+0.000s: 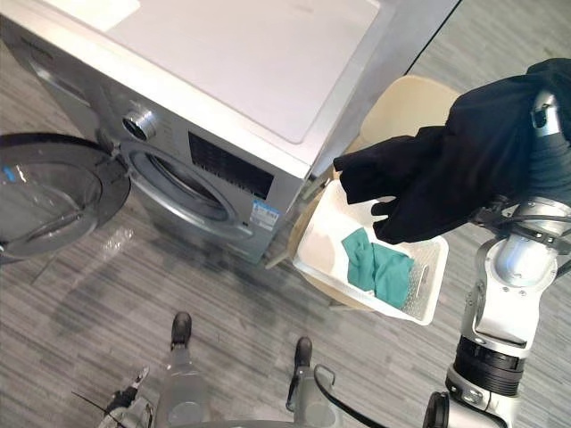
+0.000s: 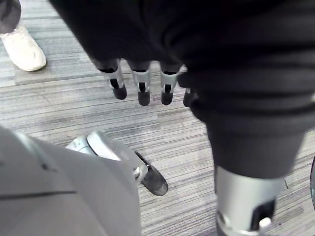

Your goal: Pick up the laundry basket with both hands and put the clothes into the washing machine.

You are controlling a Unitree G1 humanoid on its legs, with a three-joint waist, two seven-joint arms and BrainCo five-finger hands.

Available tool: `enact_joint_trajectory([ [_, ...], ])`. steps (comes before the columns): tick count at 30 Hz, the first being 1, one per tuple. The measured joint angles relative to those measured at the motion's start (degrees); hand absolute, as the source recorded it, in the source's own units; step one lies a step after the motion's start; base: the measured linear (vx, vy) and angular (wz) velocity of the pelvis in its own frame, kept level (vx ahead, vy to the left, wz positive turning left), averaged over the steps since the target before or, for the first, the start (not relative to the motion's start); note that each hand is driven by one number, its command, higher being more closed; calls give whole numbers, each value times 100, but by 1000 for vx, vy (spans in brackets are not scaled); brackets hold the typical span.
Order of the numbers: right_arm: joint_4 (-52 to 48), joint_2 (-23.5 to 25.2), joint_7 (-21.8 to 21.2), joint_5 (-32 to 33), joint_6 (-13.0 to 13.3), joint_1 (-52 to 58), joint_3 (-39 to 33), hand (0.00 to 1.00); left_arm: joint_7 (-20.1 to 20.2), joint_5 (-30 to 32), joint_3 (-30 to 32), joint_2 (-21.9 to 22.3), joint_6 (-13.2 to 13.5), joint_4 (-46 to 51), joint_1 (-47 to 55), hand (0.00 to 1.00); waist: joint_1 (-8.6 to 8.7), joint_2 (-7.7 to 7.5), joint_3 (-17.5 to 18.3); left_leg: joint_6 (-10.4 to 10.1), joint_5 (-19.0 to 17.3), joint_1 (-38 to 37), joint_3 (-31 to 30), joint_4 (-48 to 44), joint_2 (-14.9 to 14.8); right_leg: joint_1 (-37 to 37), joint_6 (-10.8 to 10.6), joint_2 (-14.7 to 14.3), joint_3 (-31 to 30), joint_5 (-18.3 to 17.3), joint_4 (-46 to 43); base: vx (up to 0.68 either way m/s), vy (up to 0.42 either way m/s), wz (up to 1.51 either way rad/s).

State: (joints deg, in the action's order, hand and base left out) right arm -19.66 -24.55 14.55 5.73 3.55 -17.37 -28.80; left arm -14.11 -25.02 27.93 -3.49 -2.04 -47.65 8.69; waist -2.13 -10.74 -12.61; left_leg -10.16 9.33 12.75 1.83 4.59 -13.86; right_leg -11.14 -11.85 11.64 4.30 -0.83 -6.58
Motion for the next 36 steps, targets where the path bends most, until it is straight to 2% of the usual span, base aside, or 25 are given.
enact_joint_trajectory([
  [3, 27, -481, -9, 419, 60, -129, -97, 100, 44, 94, 0, 17, -5, -27, 140, 0, 24, 42, 184, -1, -1, -168, 27, 64, 0, 140, 2, -1, -11, -2, 43, 7, -5, -2],
  [7, 282, -1192, -89, 1036, 282, -567, -102, 100, 151, 106, -25, 11, -5, -43, 260, 0, 131, 71, 458, -19, -13, -254, 64, 75, -2, 209, 2, -2, -44, -1, 84, 14, -6, -4],
  [8, 524, -1500, -109, 1365, 371, -804, -91, 100, 166, 115, -69, 12, -5, -36, 264, 0, 133, 67, 604, -28, -3, -305, 111, 80, -3, 223, 1, -4, -97, -1, 92, 15, -7, -10],
  [11, 809, -1845, -136, 1676, 446, -1024, -18, 100, 175, 204, -234, 0, 1, 48, 264, 0, 134, 71, 698, -40, -6, -418, 146, 90, -6, 342, 2, -4, -115, 1, 143, 13, -4, -4],
  [14, 1006, -2257, -254, 2025, 515, -1088, 105, 100, 171, 269, -632, -1, 11, 684, 409, 0, 137, 68, 887, -65, -47, -458, 160, 121, -19, 392, 3, -17, -119, 0, 190, 0, 0, 0],
  [16, 1130, -2444, -387, 2321, 570, -1142, 310, 100, 162, 310, -965, 7, 22, 1547, 519, 0, 147, 76, 1008, -51, -35, -461, 191, 120, -20, 394, 4, -14, -119, 1, 200, 0, 0, 0],
  [19, 1246, -2447, -612, 2758, 623, -1149, 508, 100, 157, 423, -1185, 12, 191, 2531, 531, 0, 140, 93, 1122, -60, -15, -493, 229, 92, -9, 420, 6, 5, -122, 11, 212, 0, 0, 0],
  [23, 1272, -2402, -1015, 3105, 589, -1128, 947, 100, 139, 440, -1260, 58, 314, 3022, 516, 0, 149, 196, 1227, -60, -16, -623, 265, 107, 0, 565, 3, 16, -123, 13, 265, 0, 0, 0],
  [25, 1248, -2309, -1145, 3200, 524, -1094, 1084, 100, 138, 440, -1274, 70, 317, 3071, 513, 0, 141, 233, 1265, -55, -25, -659, 276, 121, 0, 595, 12, 18, -126, 4, 271, 0, 0, 0],
  [29, 1118, -1959, -1494, 3399, 297, -965, 1858, 100, 131, 483, -1495, 103, 317, 3422, 569, 0, 128, 329, 1342, -42, -37, -696, 319, 121, -2, 600, 28, 18, -160, -5, 268, -10, -3, -4],
  [35, 615, -851, -1886, 3744, -13, -854, 3452, 100, 149, 554, -2004, 109, 320, 3824, 525, 0, 57, 379, 1380, -37, -41, -763, 356, 91, -3, 629, 26, 18, -209, -4, 247, -3, -2, -2],
  [36, 543, -630, -1953, 3824, -51, -772, 3749, 100, 148, 555, -2119, 109, 320, 3824, 516, 0, -22, 372, 1385, -36, -41, -764, 356, 90, -3, 629, 21, 18, -212, -1, 246, 0, 0, 0],
])
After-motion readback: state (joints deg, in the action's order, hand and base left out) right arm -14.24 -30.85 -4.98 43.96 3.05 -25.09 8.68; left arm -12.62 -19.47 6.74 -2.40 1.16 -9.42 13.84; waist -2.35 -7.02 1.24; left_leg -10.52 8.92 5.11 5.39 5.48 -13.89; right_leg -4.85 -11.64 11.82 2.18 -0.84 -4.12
